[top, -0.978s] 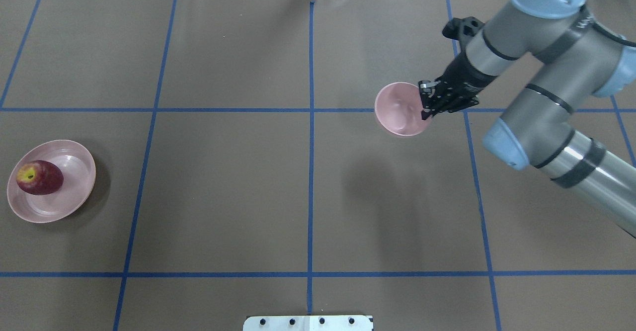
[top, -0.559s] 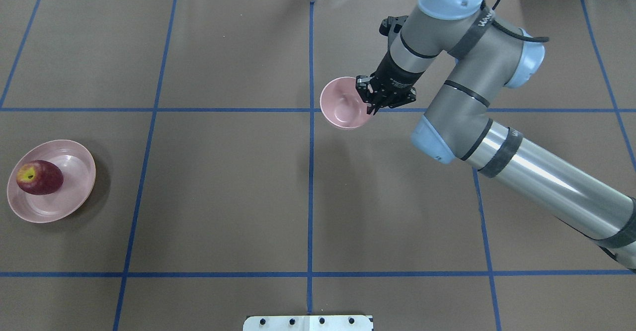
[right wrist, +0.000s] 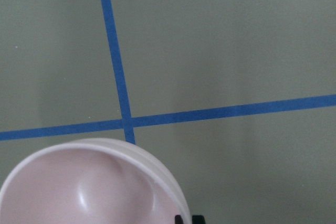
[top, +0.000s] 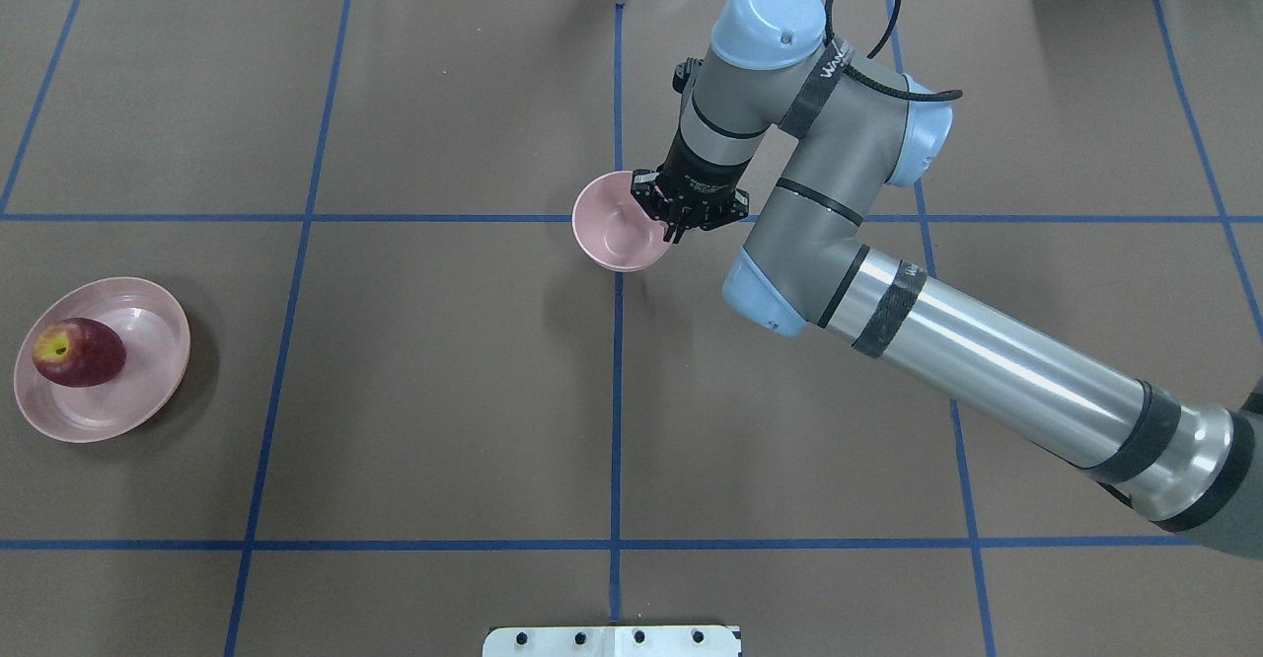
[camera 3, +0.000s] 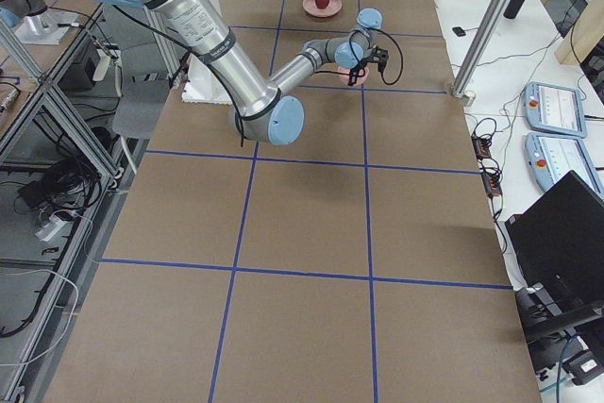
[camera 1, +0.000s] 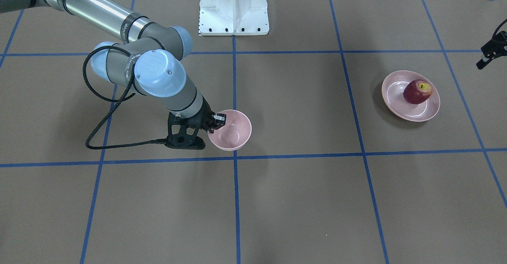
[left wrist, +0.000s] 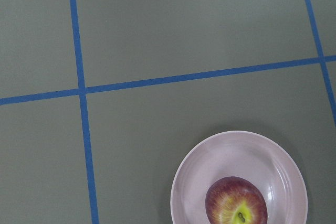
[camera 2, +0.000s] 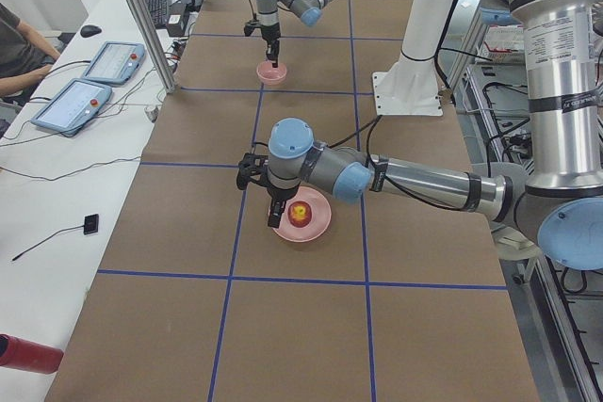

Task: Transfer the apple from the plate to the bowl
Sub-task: 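Slide the pink bowl with the right gripper toward the table center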

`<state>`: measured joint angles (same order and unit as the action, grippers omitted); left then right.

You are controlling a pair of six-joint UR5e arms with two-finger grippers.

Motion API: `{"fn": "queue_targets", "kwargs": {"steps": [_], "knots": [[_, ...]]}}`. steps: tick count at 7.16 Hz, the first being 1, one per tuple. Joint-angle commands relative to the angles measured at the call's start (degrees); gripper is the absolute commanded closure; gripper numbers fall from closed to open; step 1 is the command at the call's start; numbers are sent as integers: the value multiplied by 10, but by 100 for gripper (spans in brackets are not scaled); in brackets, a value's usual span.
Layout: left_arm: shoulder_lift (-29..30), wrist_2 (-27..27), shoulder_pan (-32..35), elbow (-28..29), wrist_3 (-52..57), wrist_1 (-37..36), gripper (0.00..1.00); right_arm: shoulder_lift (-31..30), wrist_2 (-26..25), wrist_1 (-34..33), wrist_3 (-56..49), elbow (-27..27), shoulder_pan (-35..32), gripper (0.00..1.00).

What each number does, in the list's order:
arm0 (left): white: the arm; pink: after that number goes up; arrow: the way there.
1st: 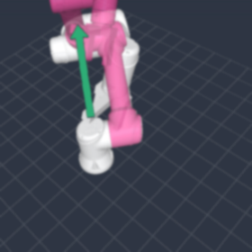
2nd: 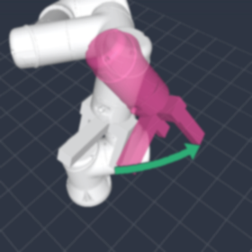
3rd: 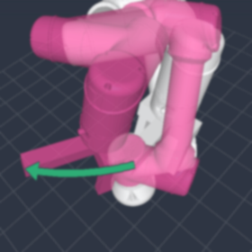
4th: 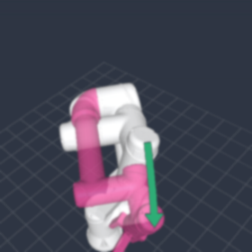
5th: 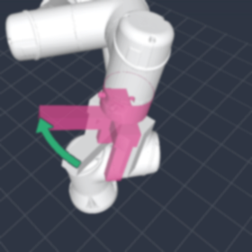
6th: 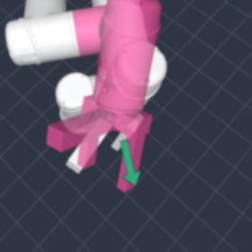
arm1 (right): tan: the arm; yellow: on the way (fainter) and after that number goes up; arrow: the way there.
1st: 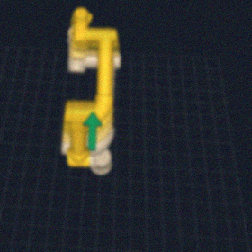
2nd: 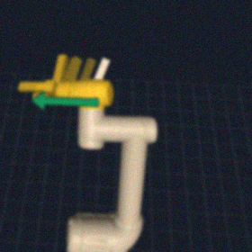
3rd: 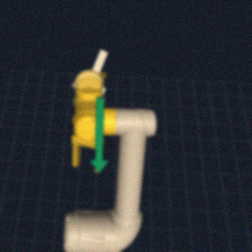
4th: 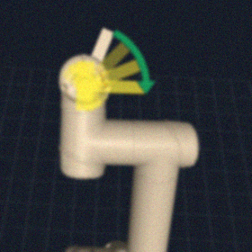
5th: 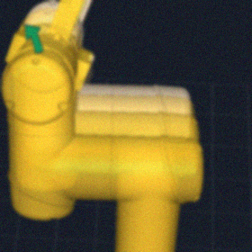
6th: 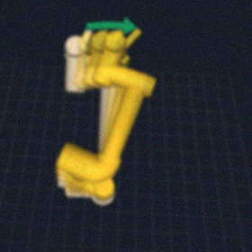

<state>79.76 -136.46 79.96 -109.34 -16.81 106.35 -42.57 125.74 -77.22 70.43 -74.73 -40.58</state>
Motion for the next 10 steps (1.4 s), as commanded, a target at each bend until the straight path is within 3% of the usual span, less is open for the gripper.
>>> {"fn": "queue_targets", "kwargs": {"steps": [1,4,7,8,9,10], "knots": [[0,0,-1,-1,-1,0,2,14,-1,15,0,30,4,100],[0,0,-11,-3,-19,2,2,31,-3,58,0,91,2,100],[0,0,-16,-5,-23,2,2,35,-5,59,-1,96,0,100],[0,0,-26,-4,-30,2,2,35,-5,59,-5,94,-2,1],[0,7,-74,-4,-60,0,2,35,-1,59,-7,86,-12,0],[0,48,-121,-5,-106,20,2,17,24,51,-8,43,-30,0]]}}
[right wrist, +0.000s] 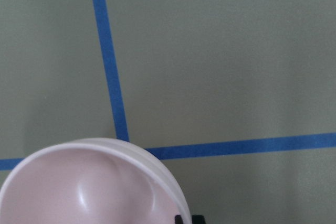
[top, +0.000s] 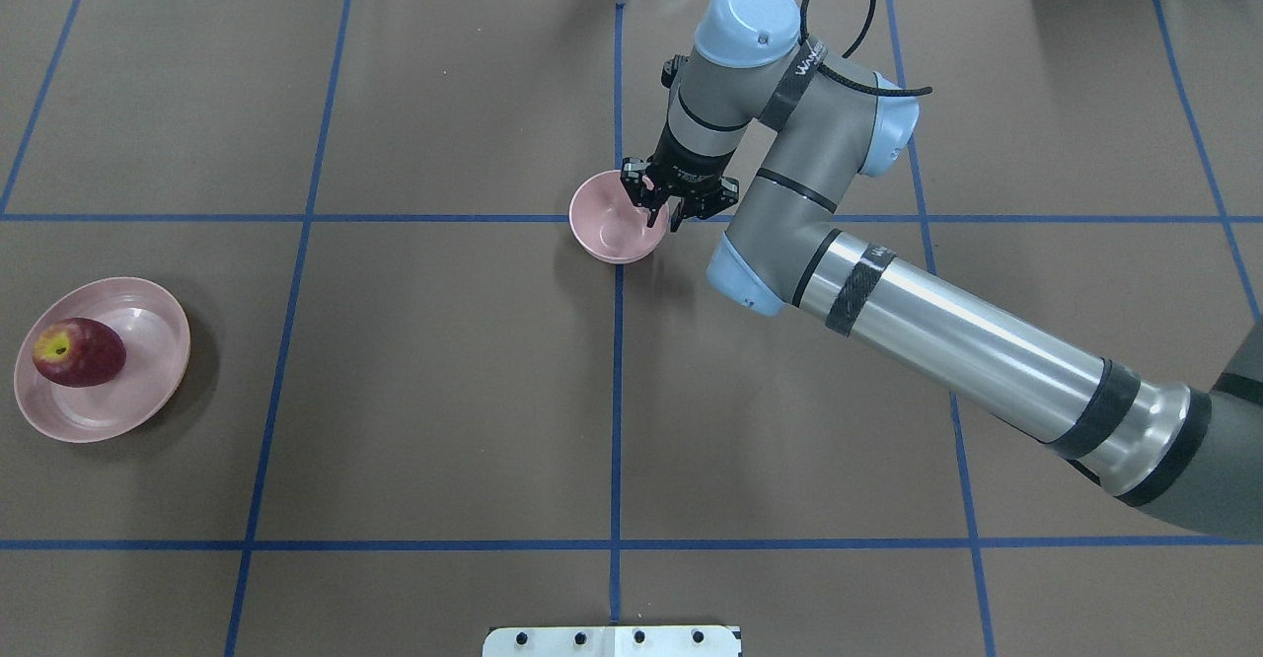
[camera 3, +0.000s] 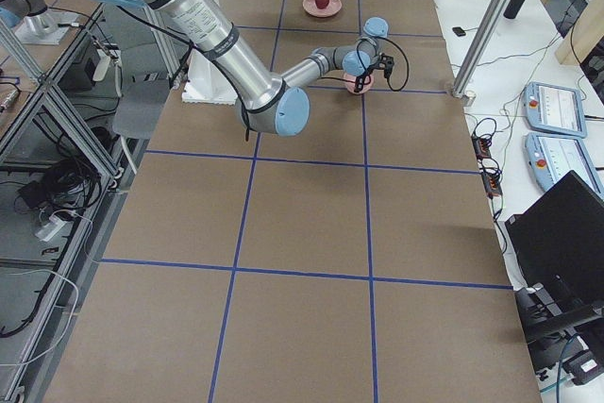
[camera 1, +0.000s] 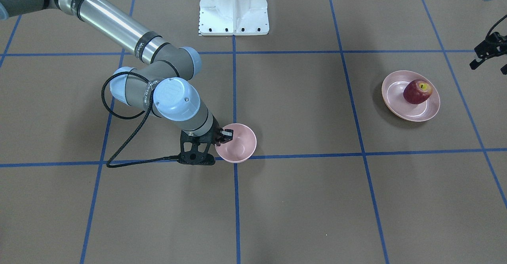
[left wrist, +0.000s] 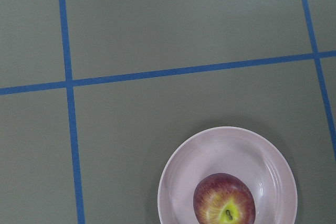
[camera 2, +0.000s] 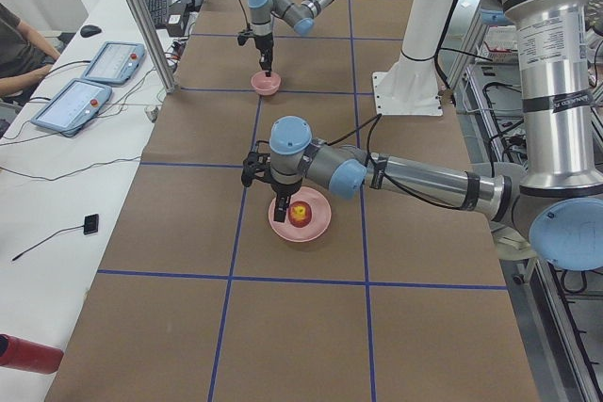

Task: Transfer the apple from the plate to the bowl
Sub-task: 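Release the bowl with the right gripper while the left gripper grasps the apple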

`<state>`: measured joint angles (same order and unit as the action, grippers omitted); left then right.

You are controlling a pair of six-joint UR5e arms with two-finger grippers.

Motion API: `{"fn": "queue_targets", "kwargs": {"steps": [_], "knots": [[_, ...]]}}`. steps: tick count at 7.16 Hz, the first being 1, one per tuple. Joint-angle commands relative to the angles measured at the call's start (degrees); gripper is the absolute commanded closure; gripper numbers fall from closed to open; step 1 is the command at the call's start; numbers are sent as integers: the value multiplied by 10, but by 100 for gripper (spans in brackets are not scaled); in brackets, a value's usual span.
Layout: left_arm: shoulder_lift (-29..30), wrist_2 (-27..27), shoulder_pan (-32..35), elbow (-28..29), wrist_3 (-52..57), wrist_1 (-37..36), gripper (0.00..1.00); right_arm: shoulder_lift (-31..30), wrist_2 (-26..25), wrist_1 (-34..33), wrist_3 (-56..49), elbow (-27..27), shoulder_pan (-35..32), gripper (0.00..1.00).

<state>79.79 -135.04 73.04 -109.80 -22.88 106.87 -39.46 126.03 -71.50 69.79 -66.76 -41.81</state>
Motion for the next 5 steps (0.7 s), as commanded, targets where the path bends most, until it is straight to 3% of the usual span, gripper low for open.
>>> {"fn": "queue_targets", "kwargs": {"steps": [1,2,3,5], "knots": [[-1,77,-108,2,-90,39,2,-69,31,-5,-4,-94,-27,0],[-1,104,-142,6,-101,46,2,-103,34,-6,-4,-133,-38,0],[11,108,-175,18,-102,59,3,-106,26,-6,-4,-136,-34,0],[13,108,-178,42,-102,94,2,-110,22,-6,-4,-136,-31,0]]}}
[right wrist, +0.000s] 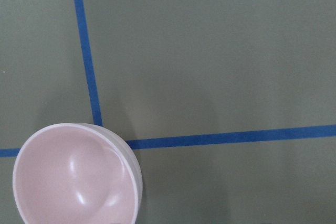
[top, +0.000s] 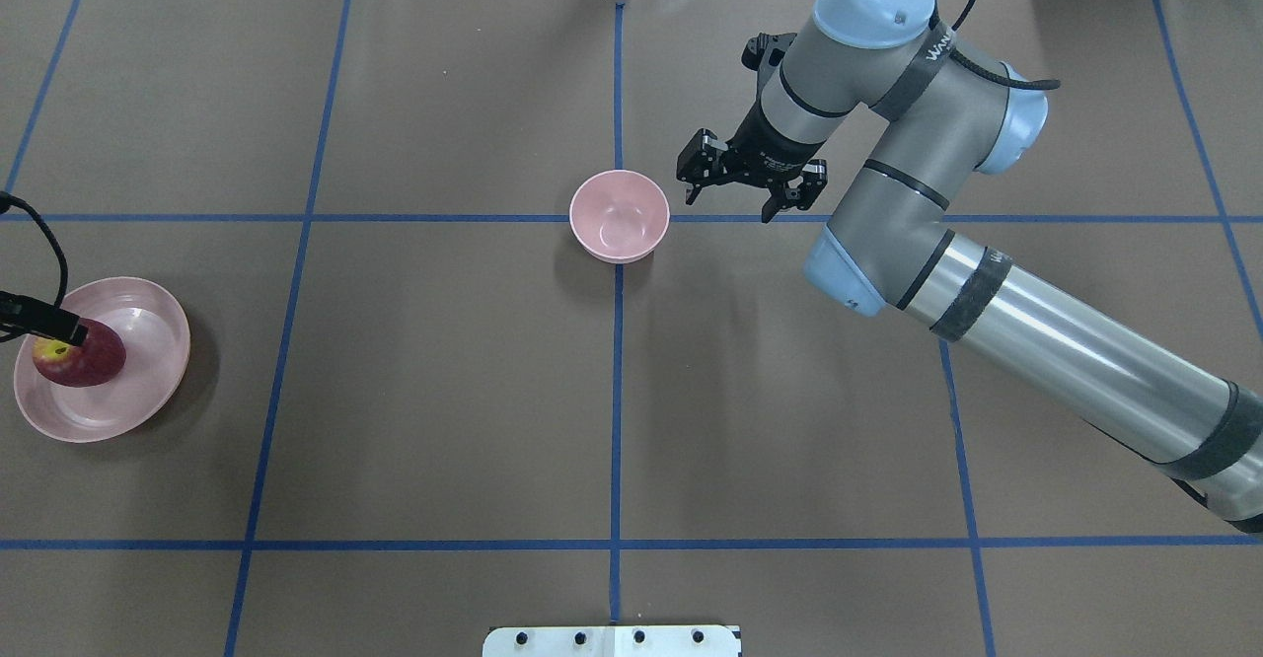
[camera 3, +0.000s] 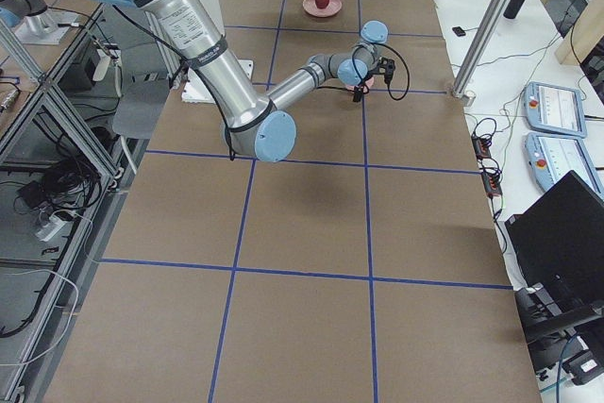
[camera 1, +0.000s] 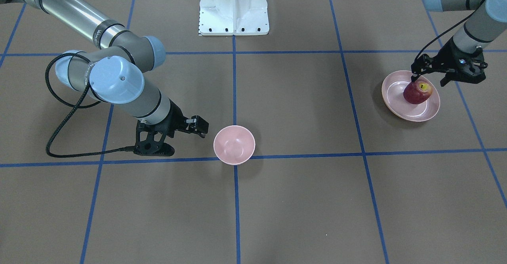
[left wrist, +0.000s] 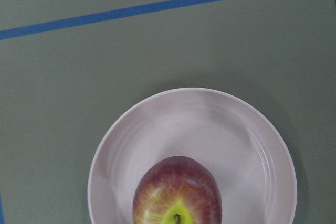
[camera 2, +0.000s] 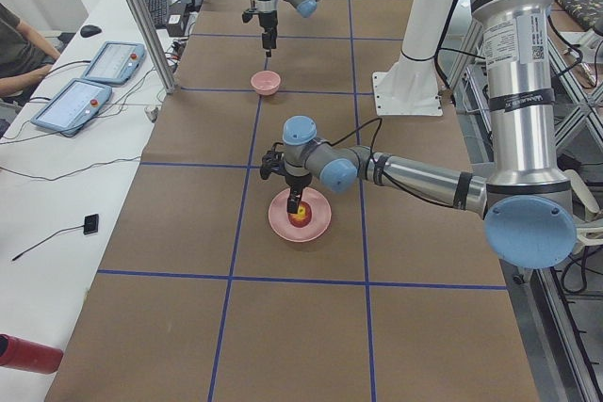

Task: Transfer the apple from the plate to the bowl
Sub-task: 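Release the bowl with the right gripper while the left gripper grasps the apple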

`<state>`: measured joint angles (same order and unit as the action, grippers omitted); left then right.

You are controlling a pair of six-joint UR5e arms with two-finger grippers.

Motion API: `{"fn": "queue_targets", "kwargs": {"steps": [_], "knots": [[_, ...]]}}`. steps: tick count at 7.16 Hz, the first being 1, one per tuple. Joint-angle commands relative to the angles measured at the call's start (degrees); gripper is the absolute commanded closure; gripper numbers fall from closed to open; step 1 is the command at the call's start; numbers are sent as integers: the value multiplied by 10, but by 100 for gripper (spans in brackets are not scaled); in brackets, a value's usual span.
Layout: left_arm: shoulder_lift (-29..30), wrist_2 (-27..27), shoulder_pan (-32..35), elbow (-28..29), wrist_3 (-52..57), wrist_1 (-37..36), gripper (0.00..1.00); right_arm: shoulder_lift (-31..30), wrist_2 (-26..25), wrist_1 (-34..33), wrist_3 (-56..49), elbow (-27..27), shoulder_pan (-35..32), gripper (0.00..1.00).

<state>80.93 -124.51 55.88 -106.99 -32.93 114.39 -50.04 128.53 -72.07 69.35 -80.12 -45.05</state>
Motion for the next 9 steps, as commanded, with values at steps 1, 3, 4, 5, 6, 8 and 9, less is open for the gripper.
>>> {"fn": "queue_targets", "kwargs": {"steps": [1,3,4,5,6,8,9], "knots": [[2,2,-7,20,-2,20,2,-7,-4,0,1,-4,1,0],[2,1,-8,41,-3,35,2,-56,-27,-1,2,-54,-1,0],[1,1,-8,51,-4,41,2,-80,-28,0,1,-78,-10,0],[2,1,-9,54,-4,41,2,-84,-28,-1,1,-83,-11,0],[2,1,-9,54,-4,41,2,-88,-28,-1,1,-86,-12,0],[2,1,-22,54,-38,45,2,-91,-29,0,1,-86,-12,0],[3,1,-34,62,-54,64,2,-92,-29,0,1,-86,-14,0]]}}
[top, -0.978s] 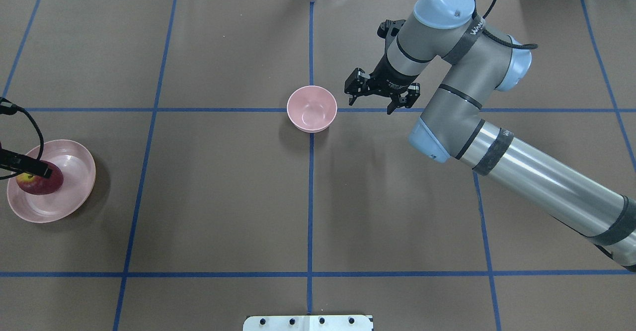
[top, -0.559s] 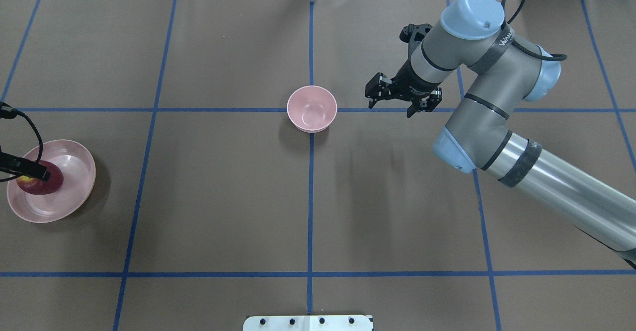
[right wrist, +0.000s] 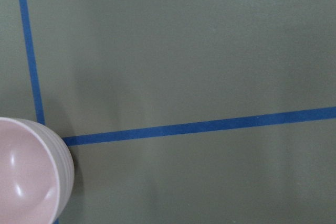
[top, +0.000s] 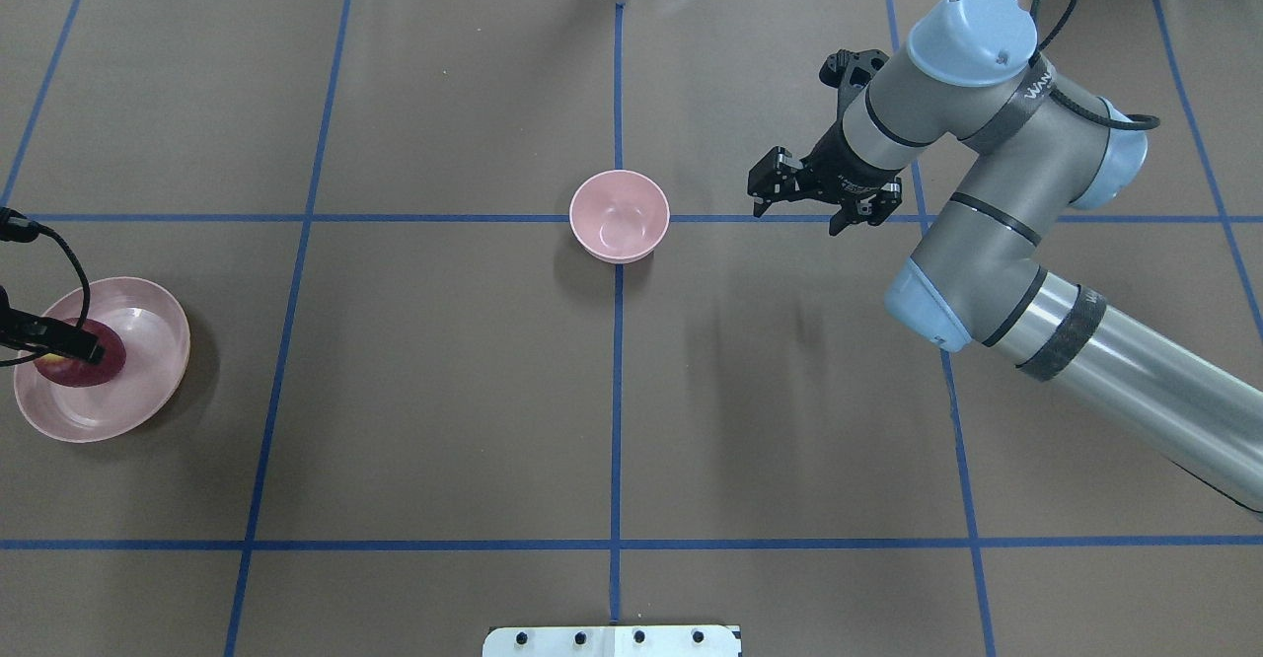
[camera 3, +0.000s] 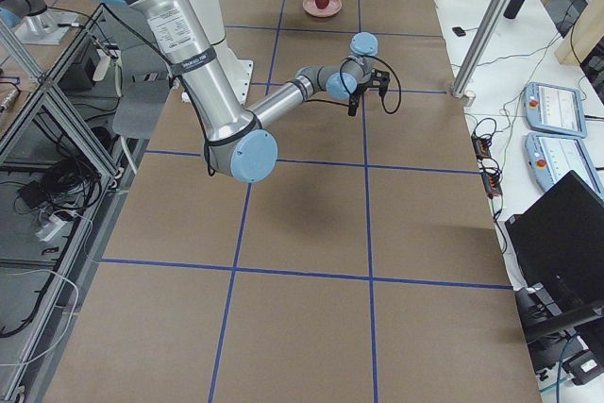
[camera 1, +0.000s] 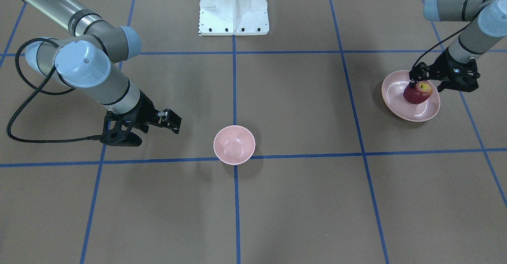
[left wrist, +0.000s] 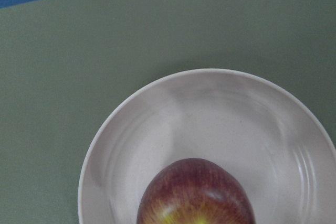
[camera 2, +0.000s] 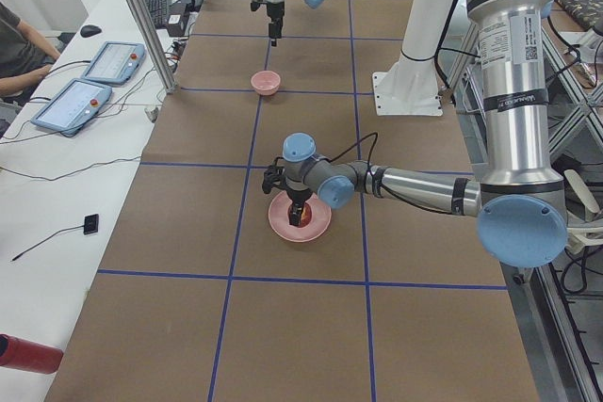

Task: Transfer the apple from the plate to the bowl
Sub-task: 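Release the bowl with the right gripper while the left gripper grasps the apple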

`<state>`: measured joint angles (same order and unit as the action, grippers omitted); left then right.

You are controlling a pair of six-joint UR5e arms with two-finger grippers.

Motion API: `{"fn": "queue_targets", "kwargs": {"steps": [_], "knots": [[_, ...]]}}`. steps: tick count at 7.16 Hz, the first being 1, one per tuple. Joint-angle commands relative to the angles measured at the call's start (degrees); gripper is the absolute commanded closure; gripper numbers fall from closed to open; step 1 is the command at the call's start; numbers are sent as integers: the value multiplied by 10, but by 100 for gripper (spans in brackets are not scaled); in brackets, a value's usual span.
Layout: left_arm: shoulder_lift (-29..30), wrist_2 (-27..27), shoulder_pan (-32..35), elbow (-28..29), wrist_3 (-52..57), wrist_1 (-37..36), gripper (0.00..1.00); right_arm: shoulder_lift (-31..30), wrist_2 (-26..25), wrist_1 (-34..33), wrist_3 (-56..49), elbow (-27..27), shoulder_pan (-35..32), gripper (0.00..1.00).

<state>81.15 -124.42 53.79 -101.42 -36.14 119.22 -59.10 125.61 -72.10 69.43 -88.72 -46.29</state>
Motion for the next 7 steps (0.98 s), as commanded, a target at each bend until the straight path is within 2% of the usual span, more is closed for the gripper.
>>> {"fn": "queue_targets", "kwargs": {"steps": [1,2,3,4,5,6,7], "knots": [[1,1,-16,22,-22,37,2,-2,0,-1,0,0,-2,0],[1,1,-15,33,-20,56,3,-4,0,0,0,0,-3,0],[1,1,-15,40,-20,63,33,-4,0,-1,0,0,-3,0],[2,1,-14,35,-25,63,94,-5,0,0,0,0,-4,0],[2,-6,-12,32,-24,63,100,-6,1,0,0,-1,-8,0],[1,-11,-6,-3,-24,55,100,-7,1,0,-1,-5,-11,0],[2,-55,26,-55,-25,9,100,-14,2,-1,-1,-11,-13,0]]}}
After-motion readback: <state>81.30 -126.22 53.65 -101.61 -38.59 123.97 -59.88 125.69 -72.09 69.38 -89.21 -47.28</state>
